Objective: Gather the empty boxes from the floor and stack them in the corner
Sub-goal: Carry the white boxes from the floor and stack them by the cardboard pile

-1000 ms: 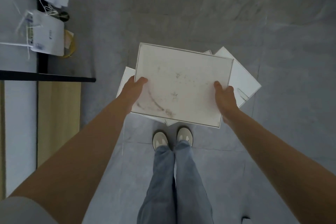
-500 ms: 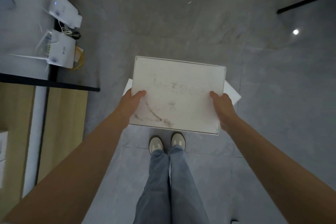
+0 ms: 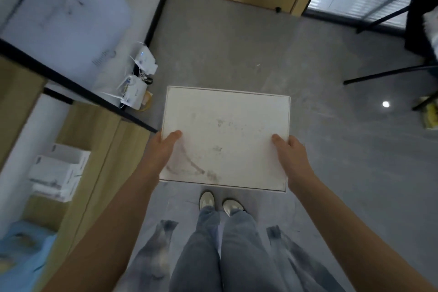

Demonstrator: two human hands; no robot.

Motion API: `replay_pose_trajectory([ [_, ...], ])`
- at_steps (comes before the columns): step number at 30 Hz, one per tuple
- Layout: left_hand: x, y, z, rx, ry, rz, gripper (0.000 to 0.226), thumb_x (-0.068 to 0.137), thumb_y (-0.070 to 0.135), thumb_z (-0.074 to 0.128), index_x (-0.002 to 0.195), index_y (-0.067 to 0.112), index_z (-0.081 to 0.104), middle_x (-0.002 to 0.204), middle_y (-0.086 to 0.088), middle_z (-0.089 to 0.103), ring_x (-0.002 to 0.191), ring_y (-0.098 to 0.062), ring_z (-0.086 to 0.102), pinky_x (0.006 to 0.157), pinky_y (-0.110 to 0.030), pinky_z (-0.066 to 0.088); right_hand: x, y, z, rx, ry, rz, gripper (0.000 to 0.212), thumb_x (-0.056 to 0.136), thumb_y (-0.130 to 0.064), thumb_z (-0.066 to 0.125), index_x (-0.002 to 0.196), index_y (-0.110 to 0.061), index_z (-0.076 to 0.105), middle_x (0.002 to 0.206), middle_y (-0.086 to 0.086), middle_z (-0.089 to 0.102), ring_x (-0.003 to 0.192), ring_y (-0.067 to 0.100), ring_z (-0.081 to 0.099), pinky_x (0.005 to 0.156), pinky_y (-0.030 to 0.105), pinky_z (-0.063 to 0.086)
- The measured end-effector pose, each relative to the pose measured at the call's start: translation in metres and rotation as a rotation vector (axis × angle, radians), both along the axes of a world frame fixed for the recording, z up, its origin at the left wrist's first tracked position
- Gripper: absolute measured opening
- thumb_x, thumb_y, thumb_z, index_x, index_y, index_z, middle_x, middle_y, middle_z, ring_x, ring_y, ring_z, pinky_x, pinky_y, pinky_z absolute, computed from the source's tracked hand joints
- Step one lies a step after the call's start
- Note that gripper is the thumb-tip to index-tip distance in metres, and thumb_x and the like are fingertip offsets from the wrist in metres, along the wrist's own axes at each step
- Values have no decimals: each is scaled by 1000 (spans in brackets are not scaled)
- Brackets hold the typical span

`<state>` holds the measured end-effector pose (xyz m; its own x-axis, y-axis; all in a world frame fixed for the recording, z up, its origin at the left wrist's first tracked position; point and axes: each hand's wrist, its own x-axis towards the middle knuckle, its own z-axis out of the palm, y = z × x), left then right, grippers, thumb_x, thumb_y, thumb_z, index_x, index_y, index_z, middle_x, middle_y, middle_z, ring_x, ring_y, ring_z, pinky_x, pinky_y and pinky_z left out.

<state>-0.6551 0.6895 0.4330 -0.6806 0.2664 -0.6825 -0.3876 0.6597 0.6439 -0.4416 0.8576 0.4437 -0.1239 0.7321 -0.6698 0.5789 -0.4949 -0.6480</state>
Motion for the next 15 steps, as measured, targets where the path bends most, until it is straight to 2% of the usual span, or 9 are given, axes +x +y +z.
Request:
replay_pose_trajectory([
  [3,17,-25,32,25,60,133,47,94,36,60,135,14,54,120,-1,60,106,-20,57,86,-32,45,-3,-3,33,-67,114,16,21,93,-31,56,111,-21,60,105,0,67,99,26,63,92,46,51],
  [5,32,-40,49,41,100,242,45,95,32,58,134,12,55,115,0,58,100,-18,56,80,-28,43,-11,-3,51,-60,154,94,22,92,-28,58,112,-21,63,106,2,68,97,26,64,90,46,52],
  [7,50,-53,63,65,121,337,40,94,30,59,131,13,57,114,2,60,101,-17,56,81,-26,42,-22,-2,63,-33,177,181,23,92,-24,58,114,-20,64,105,4,69,93,26,64,86,42,53],
  [11,86,-106,82,54,108,572,53,75,52,61,119,24,62,114,3,68,103,-21,63,94,-38,50,-51,-20,85,-2,195,452,15,92,-24,58,106,-22,63,104,6,68,90,26,63,87,41,52],
  [13,101,-128,85,45,80,675,47,74,54,62,112,26,62,110,1,68,101,-25,64,94,-43,52,-62,-34,95,-12,206,561,18,89,-27,60,106,-21,62,105,7,68,93,28,64,90,44,52],
  [15,119,-157,88,37,61,822,50,73,55,63,114,25,64,108,-1,68,99,-28,65,90,-45,54,-70,-58,100,-24,203,704,27,79,-35,62,101,-19,65,103,7,70,94,29,66,88,47,54],
])
